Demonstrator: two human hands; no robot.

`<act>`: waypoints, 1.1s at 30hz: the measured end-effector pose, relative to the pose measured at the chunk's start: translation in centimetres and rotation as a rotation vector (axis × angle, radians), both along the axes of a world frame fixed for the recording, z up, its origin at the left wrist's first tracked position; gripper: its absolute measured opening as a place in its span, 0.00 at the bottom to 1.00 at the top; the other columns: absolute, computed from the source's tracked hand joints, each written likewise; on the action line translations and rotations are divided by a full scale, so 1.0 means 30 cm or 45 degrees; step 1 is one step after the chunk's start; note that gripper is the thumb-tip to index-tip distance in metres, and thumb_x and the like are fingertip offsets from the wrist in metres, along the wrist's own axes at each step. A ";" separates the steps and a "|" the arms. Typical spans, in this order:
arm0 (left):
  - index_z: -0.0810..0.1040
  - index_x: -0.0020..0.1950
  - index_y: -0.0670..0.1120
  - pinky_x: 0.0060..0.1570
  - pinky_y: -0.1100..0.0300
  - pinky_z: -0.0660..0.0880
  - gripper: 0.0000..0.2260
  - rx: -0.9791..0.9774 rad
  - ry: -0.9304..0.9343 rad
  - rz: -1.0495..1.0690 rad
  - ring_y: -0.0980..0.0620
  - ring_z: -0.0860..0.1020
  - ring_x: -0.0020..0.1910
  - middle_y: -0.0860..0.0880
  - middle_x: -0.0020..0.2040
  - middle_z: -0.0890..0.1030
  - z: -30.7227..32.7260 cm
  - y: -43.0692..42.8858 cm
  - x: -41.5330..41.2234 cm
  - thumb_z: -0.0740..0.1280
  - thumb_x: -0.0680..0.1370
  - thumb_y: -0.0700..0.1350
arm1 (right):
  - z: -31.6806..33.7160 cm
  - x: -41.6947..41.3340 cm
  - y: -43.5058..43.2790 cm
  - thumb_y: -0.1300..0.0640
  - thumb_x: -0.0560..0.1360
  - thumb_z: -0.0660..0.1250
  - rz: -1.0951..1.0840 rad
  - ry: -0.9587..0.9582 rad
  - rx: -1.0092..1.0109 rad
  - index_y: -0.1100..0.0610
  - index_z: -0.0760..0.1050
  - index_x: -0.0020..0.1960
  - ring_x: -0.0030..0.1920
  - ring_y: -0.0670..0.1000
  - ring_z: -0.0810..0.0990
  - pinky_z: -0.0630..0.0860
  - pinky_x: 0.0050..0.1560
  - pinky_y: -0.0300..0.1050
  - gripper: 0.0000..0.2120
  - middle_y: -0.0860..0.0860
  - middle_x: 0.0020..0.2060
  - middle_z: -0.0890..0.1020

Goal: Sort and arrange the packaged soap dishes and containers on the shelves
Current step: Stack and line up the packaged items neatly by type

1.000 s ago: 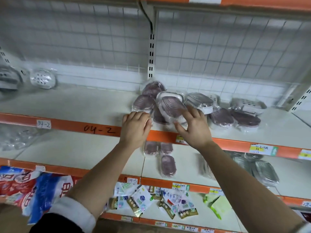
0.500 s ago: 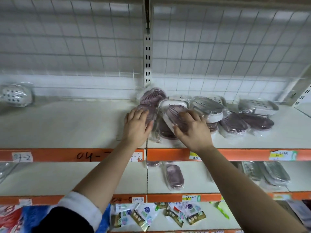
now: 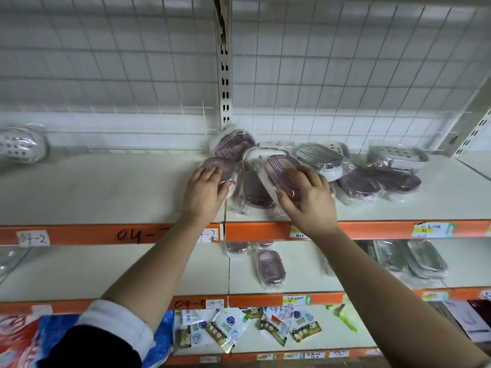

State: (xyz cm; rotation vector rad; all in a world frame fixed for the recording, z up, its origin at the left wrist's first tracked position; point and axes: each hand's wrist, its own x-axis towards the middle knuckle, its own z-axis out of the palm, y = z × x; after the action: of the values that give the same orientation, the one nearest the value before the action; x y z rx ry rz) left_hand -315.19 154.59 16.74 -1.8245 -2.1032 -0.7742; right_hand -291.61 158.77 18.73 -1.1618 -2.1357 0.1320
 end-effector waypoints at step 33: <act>0.76 0.65 0.35 0.69 0.45 0.67 0.23 0.049 -0.055 0.010 0.38 0.74 0.66 0.38 0.63 0.78 -0.294 -0.645 0.449 0.60 0.79 0.51 | -0.374 0.403 -0.431 0.48 0.73 0.71 0.034 -0.115 -0.209 0.58 0.74 0.60 0.57 0.63 0.71 0.73 0.51 0.55 0.20 0.57 0.58 0.75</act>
State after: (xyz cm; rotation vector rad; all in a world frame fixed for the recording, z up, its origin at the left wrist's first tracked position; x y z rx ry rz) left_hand -301.73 135.24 7.92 -1.7945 -2.1051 -0.8540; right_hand -279.51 145.83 7.49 -1.2540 -2.2545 0.2760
